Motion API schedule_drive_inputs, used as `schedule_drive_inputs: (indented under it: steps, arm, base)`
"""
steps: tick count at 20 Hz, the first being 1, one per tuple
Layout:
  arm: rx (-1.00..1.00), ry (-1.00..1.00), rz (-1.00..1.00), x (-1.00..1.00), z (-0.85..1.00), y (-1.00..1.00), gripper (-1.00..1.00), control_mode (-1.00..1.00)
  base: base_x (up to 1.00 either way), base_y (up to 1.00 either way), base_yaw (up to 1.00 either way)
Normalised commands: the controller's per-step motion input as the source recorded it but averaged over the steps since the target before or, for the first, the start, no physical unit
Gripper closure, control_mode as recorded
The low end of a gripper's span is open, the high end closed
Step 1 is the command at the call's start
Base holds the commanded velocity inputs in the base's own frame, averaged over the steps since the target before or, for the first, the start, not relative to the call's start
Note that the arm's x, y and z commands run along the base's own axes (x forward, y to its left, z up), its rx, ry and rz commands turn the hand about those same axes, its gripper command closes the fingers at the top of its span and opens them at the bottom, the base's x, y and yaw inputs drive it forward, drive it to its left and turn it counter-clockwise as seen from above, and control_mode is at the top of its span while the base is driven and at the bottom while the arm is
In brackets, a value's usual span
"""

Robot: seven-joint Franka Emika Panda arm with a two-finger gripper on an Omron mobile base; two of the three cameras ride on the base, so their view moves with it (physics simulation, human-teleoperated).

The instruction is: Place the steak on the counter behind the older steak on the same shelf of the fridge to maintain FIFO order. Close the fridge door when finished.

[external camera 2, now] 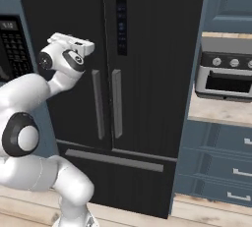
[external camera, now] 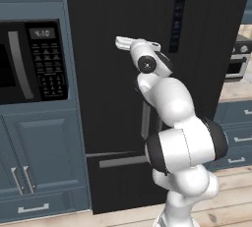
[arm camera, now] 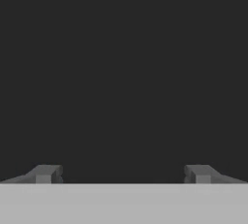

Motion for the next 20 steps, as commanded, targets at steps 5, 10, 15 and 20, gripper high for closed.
schedule_drive_inputs:
  steps: [5, 10, 15, 20]
  arm:
    - [0.00, 0.00, 0.06, 0.49, 0.37, -0.03, -1.00, -1.00]
    - [0.00, 0.09, 0.03, 0.82, 0.12, 0.00, -1.00, -1.00]
    - [0.00, 0.17, 0.02, 1.00, 0.00, 0.00, -1.00, -1.00]
    - [0.00, 0.17, 0.03, 0.89, 0.00, 0.00, -1.00, -1.00]
  base:
    - [0.00, 0.00, 0.00]
    - [0.00, 0.00, 0.00]
    - [0.00, 0.00, 0.00]
    - [0.00, 0.00, 0.00]
